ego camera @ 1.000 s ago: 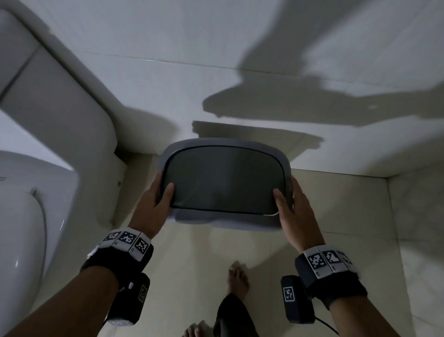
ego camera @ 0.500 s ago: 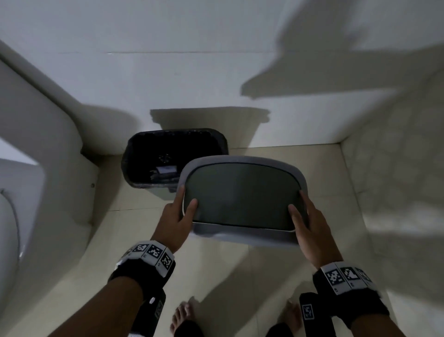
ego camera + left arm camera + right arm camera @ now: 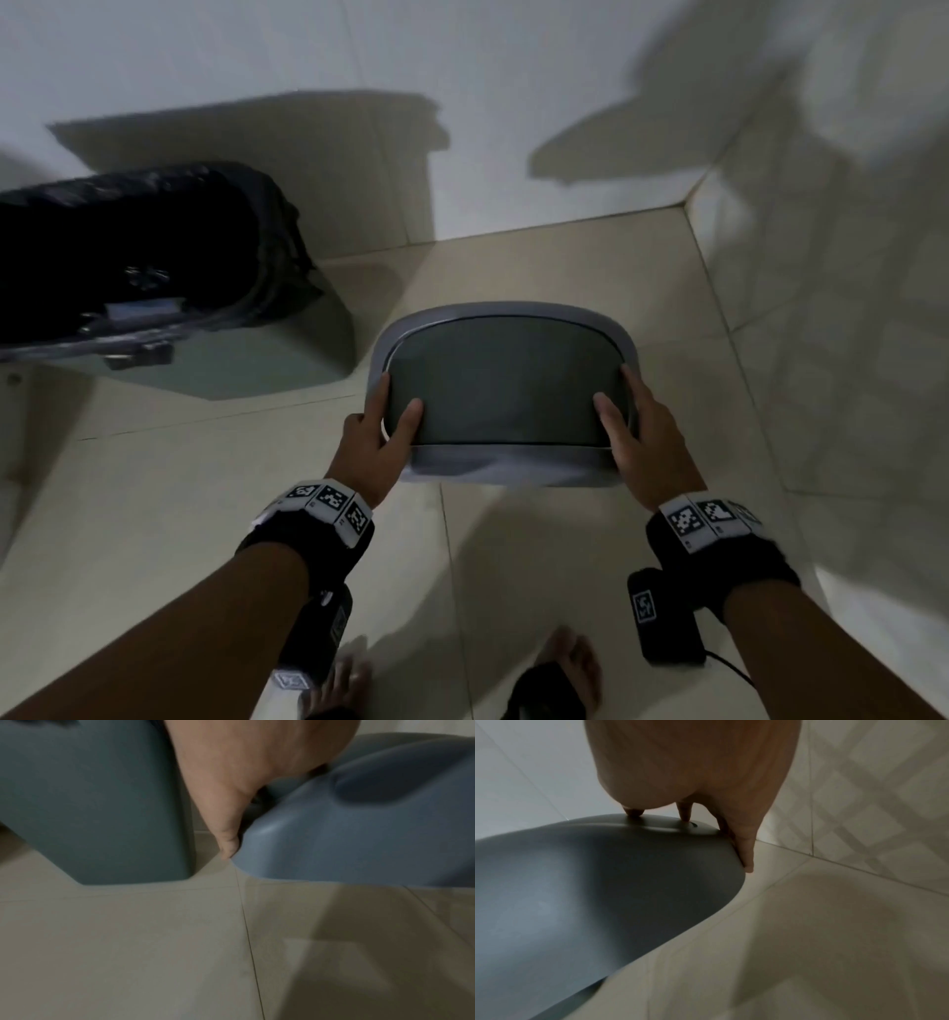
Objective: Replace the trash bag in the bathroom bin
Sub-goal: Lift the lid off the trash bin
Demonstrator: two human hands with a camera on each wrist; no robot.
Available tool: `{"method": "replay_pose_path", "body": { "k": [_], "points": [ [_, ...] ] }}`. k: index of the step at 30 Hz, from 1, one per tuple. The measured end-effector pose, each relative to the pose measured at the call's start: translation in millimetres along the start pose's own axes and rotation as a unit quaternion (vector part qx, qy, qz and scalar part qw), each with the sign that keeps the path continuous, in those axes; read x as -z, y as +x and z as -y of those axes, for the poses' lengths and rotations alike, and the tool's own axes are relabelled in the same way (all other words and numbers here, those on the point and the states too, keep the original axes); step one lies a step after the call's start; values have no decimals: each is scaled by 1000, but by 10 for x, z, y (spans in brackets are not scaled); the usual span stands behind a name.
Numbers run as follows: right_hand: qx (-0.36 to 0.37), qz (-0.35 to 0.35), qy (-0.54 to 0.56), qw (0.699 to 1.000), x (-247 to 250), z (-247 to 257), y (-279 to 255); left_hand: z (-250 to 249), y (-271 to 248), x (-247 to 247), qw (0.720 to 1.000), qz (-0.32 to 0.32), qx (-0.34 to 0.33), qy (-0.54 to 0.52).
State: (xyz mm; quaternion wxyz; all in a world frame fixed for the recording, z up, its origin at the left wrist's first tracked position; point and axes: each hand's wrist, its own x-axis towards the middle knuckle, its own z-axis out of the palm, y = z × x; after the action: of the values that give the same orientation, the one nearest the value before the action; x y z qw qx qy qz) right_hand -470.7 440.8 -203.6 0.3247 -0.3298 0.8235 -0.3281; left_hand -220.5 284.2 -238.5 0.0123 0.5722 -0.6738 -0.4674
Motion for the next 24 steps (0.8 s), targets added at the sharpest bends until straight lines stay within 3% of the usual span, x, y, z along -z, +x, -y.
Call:
{"method": "replay_pose_path", "body": {
  "k": [5, 9, 16, 24],
  "points": [
    [-55, 10, -7, 998, -494, -862, 542, 449, 600, -669, 999, 23, 32, 27],
    [-64, 8, -15, 998, -877, -1270, 949, 794, 1064, -977, 998, 22, 49, 32],
    [-69, 13, 6, 998, -1305, -1559, 1391, 1193, 1577, -1146, 997, 39, 59, 36],
    [-99, 61, 2, 993, -1414, -1852, 1310, 1334, 1581, -1224, 993, 87, 56, 53]
  ]
}}
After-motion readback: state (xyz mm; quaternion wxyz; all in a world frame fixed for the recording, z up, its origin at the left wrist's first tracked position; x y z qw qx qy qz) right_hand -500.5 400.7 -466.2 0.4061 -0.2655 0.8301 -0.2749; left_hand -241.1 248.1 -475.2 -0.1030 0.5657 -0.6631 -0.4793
